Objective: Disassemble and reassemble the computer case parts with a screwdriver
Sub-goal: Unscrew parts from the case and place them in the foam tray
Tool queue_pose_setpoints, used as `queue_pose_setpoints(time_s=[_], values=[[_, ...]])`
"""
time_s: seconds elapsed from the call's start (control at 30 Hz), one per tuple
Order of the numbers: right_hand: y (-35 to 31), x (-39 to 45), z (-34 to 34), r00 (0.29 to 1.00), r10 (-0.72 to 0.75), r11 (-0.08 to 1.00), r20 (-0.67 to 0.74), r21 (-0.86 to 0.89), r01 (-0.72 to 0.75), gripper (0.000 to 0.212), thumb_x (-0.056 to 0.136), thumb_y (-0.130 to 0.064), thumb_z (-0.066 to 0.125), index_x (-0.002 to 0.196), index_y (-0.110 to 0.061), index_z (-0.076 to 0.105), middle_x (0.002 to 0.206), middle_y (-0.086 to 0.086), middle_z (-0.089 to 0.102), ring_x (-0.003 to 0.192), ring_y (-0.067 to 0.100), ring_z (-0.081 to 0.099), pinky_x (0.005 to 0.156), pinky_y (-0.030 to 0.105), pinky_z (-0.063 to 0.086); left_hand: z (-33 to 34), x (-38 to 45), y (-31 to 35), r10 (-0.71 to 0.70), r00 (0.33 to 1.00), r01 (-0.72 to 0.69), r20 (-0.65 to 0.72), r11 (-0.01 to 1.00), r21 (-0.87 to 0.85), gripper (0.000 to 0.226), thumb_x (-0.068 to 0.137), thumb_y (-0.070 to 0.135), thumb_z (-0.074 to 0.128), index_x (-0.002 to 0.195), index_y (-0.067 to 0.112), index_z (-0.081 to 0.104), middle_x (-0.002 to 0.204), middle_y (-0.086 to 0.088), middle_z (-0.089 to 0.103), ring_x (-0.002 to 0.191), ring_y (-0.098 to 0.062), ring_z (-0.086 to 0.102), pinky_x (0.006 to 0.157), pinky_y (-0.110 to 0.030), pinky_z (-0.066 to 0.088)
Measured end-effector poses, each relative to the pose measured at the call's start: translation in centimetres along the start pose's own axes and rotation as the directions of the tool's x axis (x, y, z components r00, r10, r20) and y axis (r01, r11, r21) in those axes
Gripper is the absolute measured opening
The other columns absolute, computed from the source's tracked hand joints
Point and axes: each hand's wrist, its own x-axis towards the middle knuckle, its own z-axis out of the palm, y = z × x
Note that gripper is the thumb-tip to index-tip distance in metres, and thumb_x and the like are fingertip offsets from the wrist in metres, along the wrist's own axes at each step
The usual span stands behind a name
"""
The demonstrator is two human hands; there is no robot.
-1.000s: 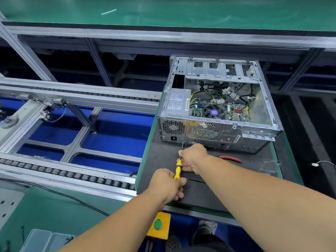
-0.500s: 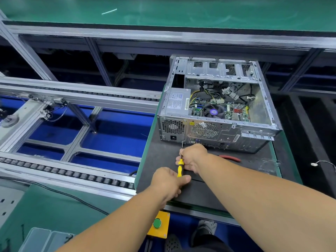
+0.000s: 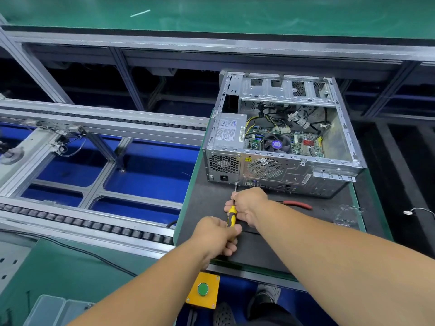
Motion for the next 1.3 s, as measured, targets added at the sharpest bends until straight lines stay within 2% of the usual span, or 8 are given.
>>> queue_pose_setpoints(time_s=[0.07,0.13,0.33,0.53,0.73,0.9,1.1,1.3], values=[[0.1,0.0,0.0,1.000,-0.010,1.000,-0.002,0.022,0.010,0.019,0.106,-0.006,0.048,0.091,-0.004,0.059,0.072,0.015,0.062,0.052,0.026,0.059,0.040,0.026,0.048,-0.7,-0.2,0.2,-0.084,0.988,0.102,0.133,0.985,-0.138,0.025,0.103,0.021,0.059,0.111,-0.001,0.065,0.083,-0.016,0.071,0.062,-0.020,0.066,0.060,-0.029,0.057],[0.2,0.0,0.2,1.000,-0.011,0.999,0.002,0.033,0.011,0.020,0.107,-0.005,0.047,0.089,-0.004,0.058,0.071,0.015,0.060,0.051,0.025,0.056,0.042,0.027,0.049,-1.0,0.1,0.2,-0.097,0.983,0.119,0.158,0.984,-0.136,0.020,0.104,0.015,0.056,0.108,-0.001,0.067,0.082,-0.015,0.071,0.061,-0.018,0.065,0.059,-0.026,0.056],[0.3,0.5,0.2,0.999,0.025,0.999,0.045,0.042,-0.027,0.025,0.108,-0.008,0.039,0.086,-0.011,0.049,0.064,0.010,0.047,0.050,0.022,0.044,0.044,0.026,0.042,0.6,0.9,-0.1,0.014,0.996,-0.001,-0.087,0.989,0.150,0.027,0.090,0.021,0.079,0.095,-0.005,0.071,0.064,-0.010,0.068,0.051,-0.019,0.055,0.053,-0.028,0.051],[0.6,1.0,1.1,0.996,0.062,0.984,0.070,0.161,-0.073,0.030,0.107,-0.004,0.028,0.081,-0.015,0.038,0.062,0.003,0.024,0.050,0.016,0.022,0.044,0.025,0.023,-0.9,0.2,0.4,-0.127,0.970,0.161,0.209,0.975,-0.153,0.020,0.105,0.017,0.056,0.109,0.000,0.066,0.082,-0.015,0.072,0.064,-0.019,0.066,0.064,-0.028,0.057],[0.3,0.7,1.1,0.991,0.105,0.975,0.083,0.188,-0.119,0.033,0.109,-0.007,0.031,0.077,-0.017,0.037,0.056,0.001,0.022,0.050,0.016,0.017,0.042,0.025,0.018,0.4,0.6,0.1,-0.006,1.000,0.006,0.000,0.995,0.099,0.019,0.090,0.016,0.078,0.094,0.002,0.066,0.070,-0.014,0.069,0.054,-0.021,0.060,0.054,-0.027,0.054],[0.1,0.4,1.2,0.993,0.094,0.975,0.073,0.196,-0.107,0.031,0.109,-0.008,0.033,0.080,-0.015,0.041,0.052,0.001,0.029,0.043,0.016,0.024,0.039,0.022,0.026,-1.2,0.2,0.3,-0.119,0.966,0.169,0.231,0.964,-0.207,0.024,0.104,0.022,0.057,0.111,0.000,0.067,0.087,-0.016,0.073,0.069,-0.020,0.069,0.067,-0.029,0.059],[0.0,0.3,1.4,0.992,0.112,0.968,0.051,0.219,-0.121,0.036,0.108,-0.007,0.032,0.073,-0.017,0.035,0.050,0.000,0.025,0.042,0.015,0.020,0.034,0.020,0.020,-0.4,1.0,0.3,0.013,1.000,-0.011,-0.013,0.995,0.097,0.026,0.086,0.021,0.083,0.093,0.001,0.069,0.068,-0.014,0.069,0.049,-0.018,0.057,0.050,-0.026,0.050],[-0.3,-0.8,1.5,0.993,0.110,0.957,0.041,0.266,-0.117,0.038,0.109,-0.008,0.032,0.073,-0.018,0.036,0.045,-0.002,0.024,0.042,0.014,0.019,0.032,0.019,0.021,-1.7,0.4,0.5,-0.132,0.958,0.182,0.256,0.966,-0.182,0.024,0.105,0.023,0.055,0.106,0.002,0.067,0.085,-0.016,0.074,0.068,-0.021,0.069,0.065,-0.028,0.058]])
